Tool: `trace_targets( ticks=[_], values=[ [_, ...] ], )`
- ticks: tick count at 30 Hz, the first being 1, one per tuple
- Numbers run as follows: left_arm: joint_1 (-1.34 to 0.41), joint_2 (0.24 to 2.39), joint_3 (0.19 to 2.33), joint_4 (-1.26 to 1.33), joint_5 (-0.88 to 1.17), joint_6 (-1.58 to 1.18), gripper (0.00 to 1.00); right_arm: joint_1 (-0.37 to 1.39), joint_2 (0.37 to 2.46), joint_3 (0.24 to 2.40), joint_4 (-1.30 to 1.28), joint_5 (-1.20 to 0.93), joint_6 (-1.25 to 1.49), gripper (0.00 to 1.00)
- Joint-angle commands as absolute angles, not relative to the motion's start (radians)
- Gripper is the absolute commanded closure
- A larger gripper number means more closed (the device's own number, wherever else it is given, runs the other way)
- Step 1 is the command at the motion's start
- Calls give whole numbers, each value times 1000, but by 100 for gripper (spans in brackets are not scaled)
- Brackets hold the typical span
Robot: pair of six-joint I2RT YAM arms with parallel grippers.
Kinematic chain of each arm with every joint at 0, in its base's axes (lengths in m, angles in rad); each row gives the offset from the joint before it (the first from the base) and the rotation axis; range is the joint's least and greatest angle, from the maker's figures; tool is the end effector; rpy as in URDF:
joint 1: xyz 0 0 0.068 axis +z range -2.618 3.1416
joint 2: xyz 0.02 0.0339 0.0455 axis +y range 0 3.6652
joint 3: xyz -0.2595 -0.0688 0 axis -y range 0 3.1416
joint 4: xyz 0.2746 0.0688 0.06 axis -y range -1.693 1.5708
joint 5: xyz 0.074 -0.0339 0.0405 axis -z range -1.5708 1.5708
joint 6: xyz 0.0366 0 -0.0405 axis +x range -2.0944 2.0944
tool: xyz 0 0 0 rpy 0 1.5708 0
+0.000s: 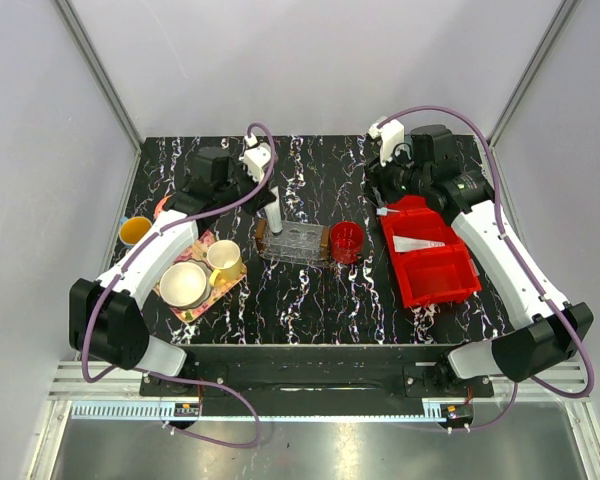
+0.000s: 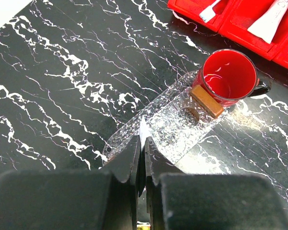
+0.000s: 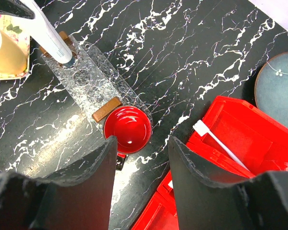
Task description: Prepare toiletry sets of a toothbrush and toothpaste on the tray
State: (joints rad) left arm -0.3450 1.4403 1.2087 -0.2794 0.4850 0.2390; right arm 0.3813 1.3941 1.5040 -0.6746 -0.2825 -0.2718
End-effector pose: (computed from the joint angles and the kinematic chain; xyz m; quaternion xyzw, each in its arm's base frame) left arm 0.3331 -0.1378 0.3141 0.3574 0.7672 -0.2329 0.4790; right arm 0.3052 0.1334 0.4003 -0.3425 0.7998 0.1493 0.4698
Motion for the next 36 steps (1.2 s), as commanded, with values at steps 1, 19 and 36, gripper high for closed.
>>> trace_targets(
  ticks=[1, 19, 36],
  values=[
    [-337, 1390, 1190, -190, 488, 241, 100, 371, 1359, 1506, -634, -302, -264, 48],
    [-333, 1413, 1177, -166, 494, 245, 100, 364, 1361, 1505, -634, -304, -265, 48],
    [-333, 1436, 1152, -152, 506, 259, 100, 359, 1361, 1503, -634, -304, -265, 48]
  ],
)
